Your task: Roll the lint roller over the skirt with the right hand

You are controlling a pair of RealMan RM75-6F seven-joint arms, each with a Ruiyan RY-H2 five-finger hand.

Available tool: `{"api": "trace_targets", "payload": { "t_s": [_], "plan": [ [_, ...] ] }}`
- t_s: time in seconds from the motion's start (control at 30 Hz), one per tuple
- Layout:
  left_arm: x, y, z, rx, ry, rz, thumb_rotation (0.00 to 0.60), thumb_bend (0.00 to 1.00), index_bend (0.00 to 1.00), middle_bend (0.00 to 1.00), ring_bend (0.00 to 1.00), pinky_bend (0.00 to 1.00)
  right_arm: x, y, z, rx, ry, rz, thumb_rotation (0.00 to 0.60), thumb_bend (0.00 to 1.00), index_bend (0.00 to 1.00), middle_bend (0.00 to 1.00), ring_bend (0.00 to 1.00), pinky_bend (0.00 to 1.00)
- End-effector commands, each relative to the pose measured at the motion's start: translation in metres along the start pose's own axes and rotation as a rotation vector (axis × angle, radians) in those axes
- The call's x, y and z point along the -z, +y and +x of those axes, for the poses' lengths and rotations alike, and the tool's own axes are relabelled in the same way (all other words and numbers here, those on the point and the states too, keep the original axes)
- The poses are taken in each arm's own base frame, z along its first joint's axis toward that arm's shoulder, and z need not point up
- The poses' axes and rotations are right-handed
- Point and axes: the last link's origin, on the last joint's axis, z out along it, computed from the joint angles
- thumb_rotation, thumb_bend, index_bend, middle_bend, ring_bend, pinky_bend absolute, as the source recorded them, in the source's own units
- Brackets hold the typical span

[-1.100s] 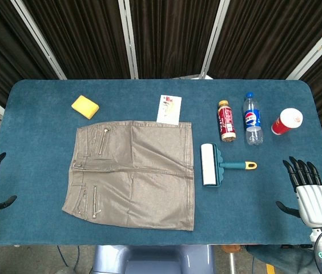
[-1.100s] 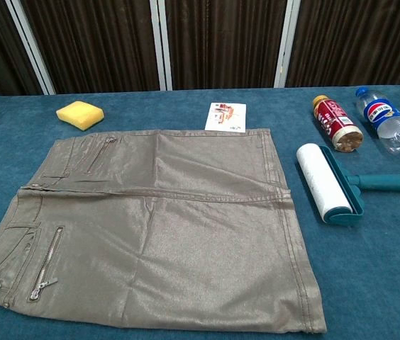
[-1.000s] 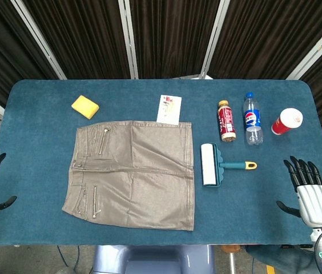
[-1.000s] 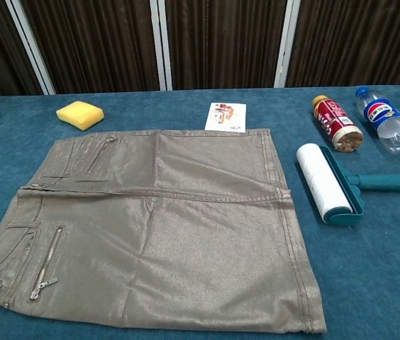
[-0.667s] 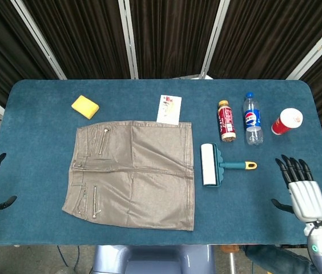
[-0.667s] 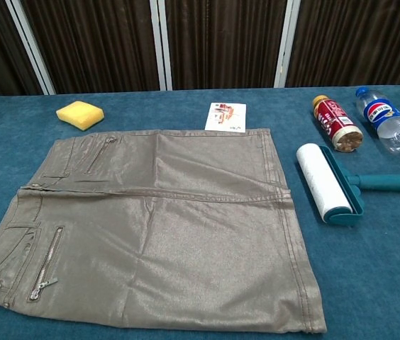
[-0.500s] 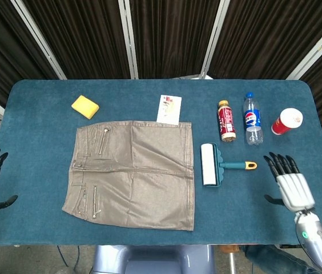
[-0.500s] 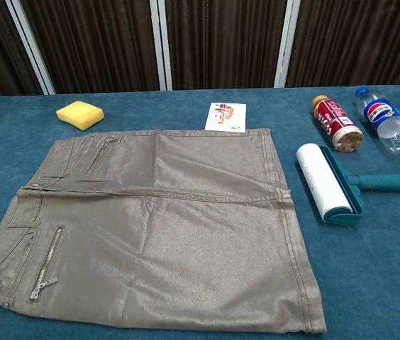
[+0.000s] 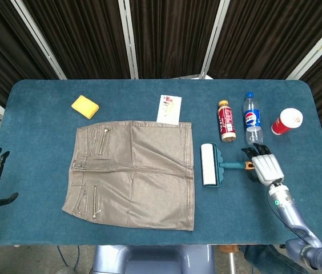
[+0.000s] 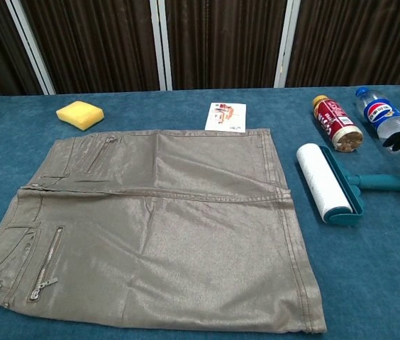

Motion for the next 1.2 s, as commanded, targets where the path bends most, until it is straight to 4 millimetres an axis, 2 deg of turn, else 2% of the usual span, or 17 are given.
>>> {"api": "trace_targets", "payload": {
  "t_s": [0.03,0.43,0.73,0.87,1.0,1.2],
  "plan": [
    [-0.003,-0.001,-0.002,-0.007,-0.004,0.011,0.6,0.04,0.0,0.0,0.0,0.0,-0.008,-0.008,-0.006,-0.008,-0.008,0.02,0.6,0.35,0.18,0.2,0.08,0.12],
    [-0.006,-0.001,-0.005,-0.014,-0.012,0.019,0.6,0.04,0.0,0.0,0.0,0.0,-0.019,-0.016,-0.018,0.037,-0.038,0.049,0.6,0.38,0.18,0.21,0.08,0.12],
    [-0.006,0.0,-0.006,-0.017,-0.014,0.019,0.6,0.04,0.0,0.0,0.0,0.0,-0.027,-0.024,-0.022,0.083,-0.046,0.08,0.6,0.44,0.27,0.28,0.14,0.16],
    [-0.007,0.0,-0.007,-0.018,-0.018,0.023,0.6,0.04,0.0,0.0,0.0,0.0,-0.03,-0.024,-0.023,0.099,-0.05,0.081,0.6,0.51,0.31,0.33,0.2,0.22],
    [-0.008,-0.001,-0.008,-0.018,-0.023,0.025,0.6,0.04,0.0,0.0,0.0,0.0,-0.032,-0.023,-0.023,0.116,-0.048,0.081,0.6,0.61,0.38,0.43,0.3,0.31],
    [-0.009,0.0,-0.009,-0.017,-0.03,0.022,0.6,0.04,0.0,0.0,0.0,0.0,-0.031,-0.021,-0.017,0.126,-0.007,0.103,0.6,0.71,0.41,0.47,0.34,0.37]
  ]
}}
